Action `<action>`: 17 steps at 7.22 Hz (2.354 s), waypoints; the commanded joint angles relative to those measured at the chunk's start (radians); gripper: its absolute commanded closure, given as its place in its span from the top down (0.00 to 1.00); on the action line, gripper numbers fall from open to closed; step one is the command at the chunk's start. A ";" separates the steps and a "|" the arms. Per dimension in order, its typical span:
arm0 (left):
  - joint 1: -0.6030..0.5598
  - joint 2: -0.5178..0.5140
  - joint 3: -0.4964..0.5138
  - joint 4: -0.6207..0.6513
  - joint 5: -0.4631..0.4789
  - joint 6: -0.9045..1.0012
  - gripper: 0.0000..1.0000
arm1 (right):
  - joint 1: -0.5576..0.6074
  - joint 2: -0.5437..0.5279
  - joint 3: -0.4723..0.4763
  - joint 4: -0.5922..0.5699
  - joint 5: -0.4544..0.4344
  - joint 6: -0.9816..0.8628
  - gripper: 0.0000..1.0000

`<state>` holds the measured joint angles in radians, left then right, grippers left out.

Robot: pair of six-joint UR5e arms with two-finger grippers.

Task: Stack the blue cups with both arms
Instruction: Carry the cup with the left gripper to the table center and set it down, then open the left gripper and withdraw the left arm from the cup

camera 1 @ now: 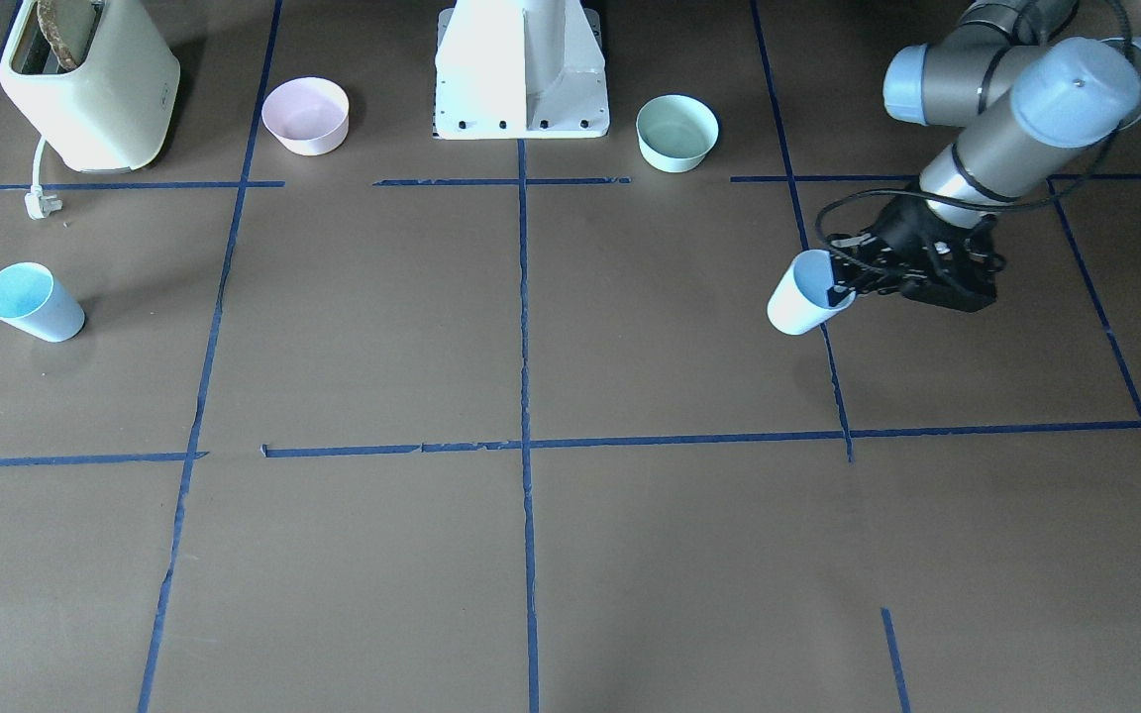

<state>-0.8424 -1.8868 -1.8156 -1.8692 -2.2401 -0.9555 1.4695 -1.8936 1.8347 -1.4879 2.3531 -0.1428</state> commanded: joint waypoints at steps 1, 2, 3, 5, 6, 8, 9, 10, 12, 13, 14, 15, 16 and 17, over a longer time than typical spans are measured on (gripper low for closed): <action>0.195 -0.249 0.037 0.172 0.183 -0.203 0.00 | 0.000 -0.001 0.000 0.000 0.000 0.000 1.00; 0.245 -0.337 0.100 0.192 0.251 -0.271 0.00 | 0.000 0.001 0.000 0.000 -0.005 0.000 1.00; 0.287 -0.429 0.196 0.193 0.302 -0.325 0.00 | 0.000 0.001 0.000 0.000 -0.005 0.000 1.00; 0.347 -0.488 0.288 0.182 0.396 -0.363 0.01 | 0.000 0.001 0.000 0.000 -0.005 0.000 1.00; 0.356 -0.488 0.295 0.183 0.398 -0.368 0.07 | 0.000 0.001 0.000 0.000 -0.005 0.000 1.00; 0.356 -0.485 0.302 0.182 0.398 -0.362 0.91 | 0.000 0.002 0.001 0.001 -0.005 -0.001 1.00; 0.356 -0.485 0.299 0.186 0.399 -0.367 1.00 | 0.000 0.002 0.001 0.001 -0.003 0.000 1.00; 0.355 -0.482 0.276 0.196 0.398 -0.364 1.00 | 0.000 0.002 0.003 0.001 0.000 -0.001 1.00; 0.312 -0.470 0.155 0.343 0.354 -0.286 1.00 | 0.000 0.005 0.006 0.001 0.023 0.000 1.00; 0.278 -0.380 0.012 0.419 0.317 -0.222 1.00 | 0.000 0.016 0.006 0.003 0.023 0.000 1.00; 0.229 -0.236 -0.125 0.421 0.282 -0.112 1.00 | 0.000 0.022 0.005 0.003 0.021 0.002 1.00; 0.160 -0.106 -0.208 0.420 0.243 0.058 1.00 | 0.000 0.030 0.003 0.001 0.020 0.002 1.00; 0.060 0.023 -0.244 0.410 0.184 0.230 1.00 | 0.000 0.030 0.003 0.001 0.021 0.002 1.00; -0.069 0.140 -0.246 0.401 0.096 0.432 1.00 | 0.000 0.031 0.005 0.001 0.021 0.002 1.00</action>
<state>-0.7707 -1.8989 -2.0320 -1.4591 -2.0515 -0.7578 1.4696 -1.8647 1.8383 -1.4863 2.3742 -0.1412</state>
